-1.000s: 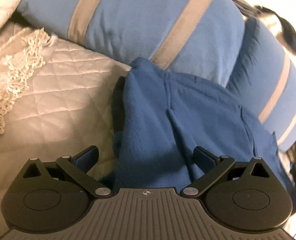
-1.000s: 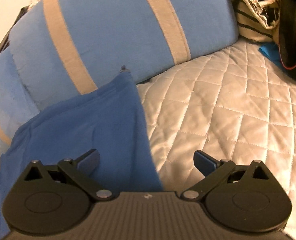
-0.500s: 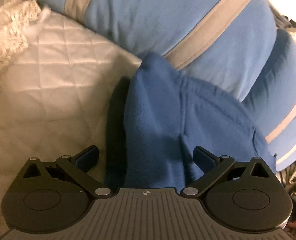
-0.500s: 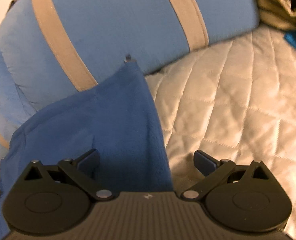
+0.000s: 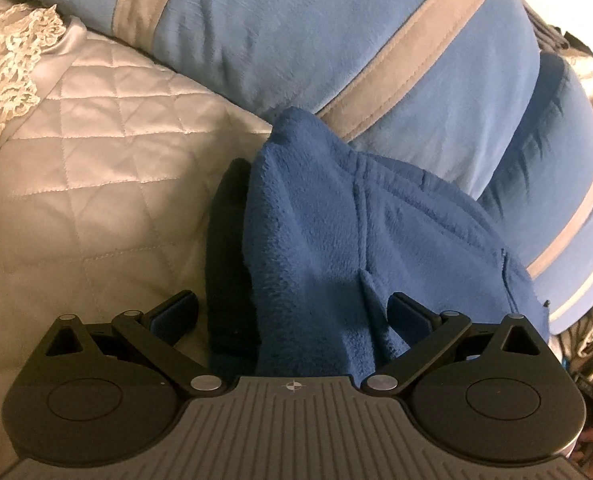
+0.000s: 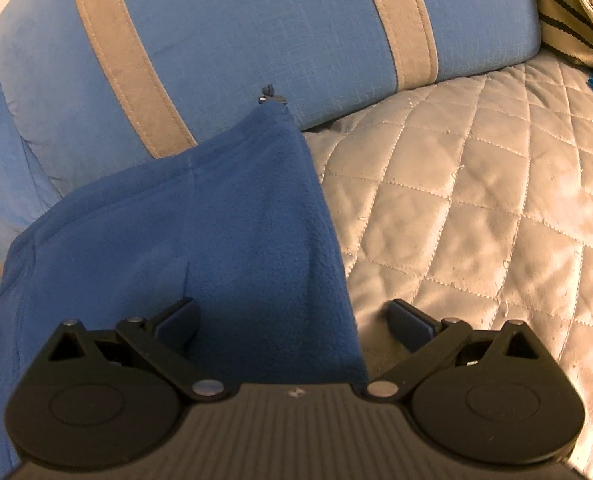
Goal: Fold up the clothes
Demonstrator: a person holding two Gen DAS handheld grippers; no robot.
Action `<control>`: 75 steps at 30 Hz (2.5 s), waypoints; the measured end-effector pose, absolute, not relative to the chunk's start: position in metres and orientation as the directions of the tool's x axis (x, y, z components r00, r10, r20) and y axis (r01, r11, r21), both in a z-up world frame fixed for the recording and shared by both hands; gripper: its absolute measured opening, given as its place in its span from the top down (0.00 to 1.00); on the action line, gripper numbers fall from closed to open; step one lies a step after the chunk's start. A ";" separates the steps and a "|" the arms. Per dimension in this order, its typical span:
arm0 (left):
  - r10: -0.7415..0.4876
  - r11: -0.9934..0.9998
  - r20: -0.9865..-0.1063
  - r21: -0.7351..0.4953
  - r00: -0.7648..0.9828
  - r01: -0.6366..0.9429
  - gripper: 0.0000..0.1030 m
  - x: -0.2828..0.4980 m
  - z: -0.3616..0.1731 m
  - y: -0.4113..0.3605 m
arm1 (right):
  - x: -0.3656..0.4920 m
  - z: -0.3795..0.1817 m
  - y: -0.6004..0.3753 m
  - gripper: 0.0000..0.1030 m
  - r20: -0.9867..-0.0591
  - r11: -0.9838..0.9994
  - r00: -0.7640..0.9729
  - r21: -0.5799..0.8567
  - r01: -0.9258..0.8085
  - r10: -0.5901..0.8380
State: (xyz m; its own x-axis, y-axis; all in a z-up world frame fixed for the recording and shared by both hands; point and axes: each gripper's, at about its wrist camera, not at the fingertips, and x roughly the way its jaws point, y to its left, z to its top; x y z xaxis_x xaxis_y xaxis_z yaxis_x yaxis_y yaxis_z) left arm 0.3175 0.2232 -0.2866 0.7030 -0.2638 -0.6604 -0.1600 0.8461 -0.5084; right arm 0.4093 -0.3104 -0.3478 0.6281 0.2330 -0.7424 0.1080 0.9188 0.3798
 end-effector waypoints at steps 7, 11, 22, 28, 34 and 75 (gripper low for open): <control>-0.267 0.837 -0.652 -0.521 0.709 -0.164 0.00 0.318 -0.287 0.225 | 0.409 -0.349 -0.312 0.01 -0.743 0.917 0.626 0.383 0.108 0.237; -0.276 0.826 -0.643 -0.538 0.714 -0.166 0.00 0.316 -0.287 0.227 | 0.410 -0.347 -0.311 0.01 -0.744 0.917 0.624 0.383 0.107 0.238; -0.408 0.713 -0.572 -0.686 0.711 -0.143 0.00 0.312 -0.293 0.242 | 0.410 -0.349 -0.328 0.01 -0.703 0.852 0.611 0.517 0.087 0.364; -0.494 0.591 -0.503 -0.792 0.709 -0.151 0.00 0.311 -0.300 0.254 | 0.412 -0.362 -0.349 0.01 -0.599 0.684 0.571 0.724 0.086 0.562; -0.550 0.593 -0.523 -0.793 0.652 -0.136 0.13 0.316 -0.302 0.258 | 0.415 -0.370 -0.359 0.01 -0.543 0.599 0.530 0.797 0.081 0.651; -0.521 0.654 -0.499 -0.755 0.693 -0.052 0.72 0.297 -0.248 0.222 | 0.385 -0.336 -0.352 0.77 -0.514 0.617 0.619 0.785 0.061 0.594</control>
State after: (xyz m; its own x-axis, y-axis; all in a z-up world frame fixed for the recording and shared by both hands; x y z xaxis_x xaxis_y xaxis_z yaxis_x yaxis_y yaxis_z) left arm 0.2975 0.2218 -0.2482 0.6928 -0.5210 -0.4986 -0.0518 0.6537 -0.7550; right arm 0.3849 -0.3516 -0.3360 0.6189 0.5937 -0.5143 0.0606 0.6167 0.7849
